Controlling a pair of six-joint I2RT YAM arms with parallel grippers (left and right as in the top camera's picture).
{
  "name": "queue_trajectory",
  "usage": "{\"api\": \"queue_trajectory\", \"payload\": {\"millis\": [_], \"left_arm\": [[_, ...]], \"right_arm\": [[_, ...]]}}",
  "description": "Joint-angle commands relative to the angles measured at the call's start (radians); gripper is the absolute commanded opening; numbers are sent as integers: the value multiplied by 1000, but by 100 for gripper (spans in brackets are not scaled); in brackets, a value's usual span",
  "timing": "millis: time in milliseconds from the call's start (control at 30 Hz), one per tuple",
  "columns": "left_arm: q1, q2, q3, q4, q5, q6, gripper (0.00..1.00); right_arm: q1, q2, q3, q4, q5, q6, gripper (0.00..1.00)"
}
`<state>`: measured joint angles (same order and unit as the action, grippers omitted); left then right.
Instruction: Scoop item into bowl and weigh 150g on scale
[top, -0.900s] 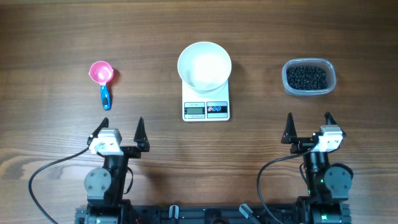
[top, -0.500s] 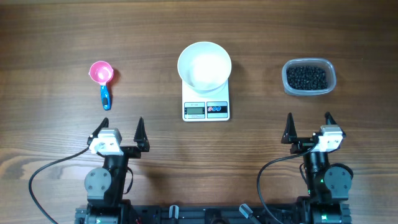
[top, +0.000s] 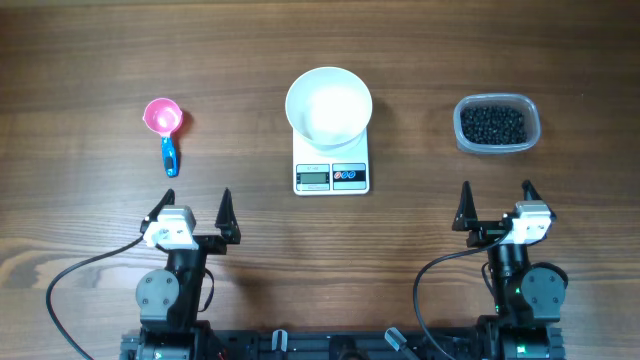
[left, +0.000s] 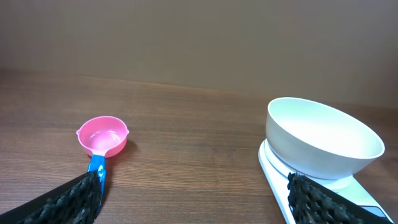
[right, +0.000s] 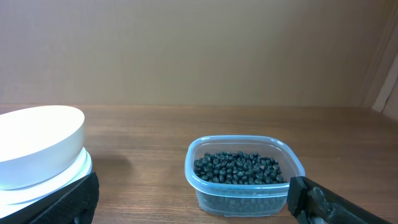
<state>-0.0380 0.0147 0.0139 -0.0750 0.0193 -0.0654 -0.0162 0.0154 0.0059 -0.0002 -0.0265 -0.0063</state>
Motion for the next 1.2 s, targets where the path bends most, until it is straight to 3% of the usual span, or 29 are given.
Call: {"api": "queue_trajectory", "payload": {"millis": [0, 1167], "left_arm": [[6, 2, -8, 0, -13, 12, 100], [6, 2, -8, 6, -43, 12, 100]], "right_arm": [[5, -2, -1, 3, -21, -17, 100], [5, -2, -1, 3, -28, -21, 100]]}}
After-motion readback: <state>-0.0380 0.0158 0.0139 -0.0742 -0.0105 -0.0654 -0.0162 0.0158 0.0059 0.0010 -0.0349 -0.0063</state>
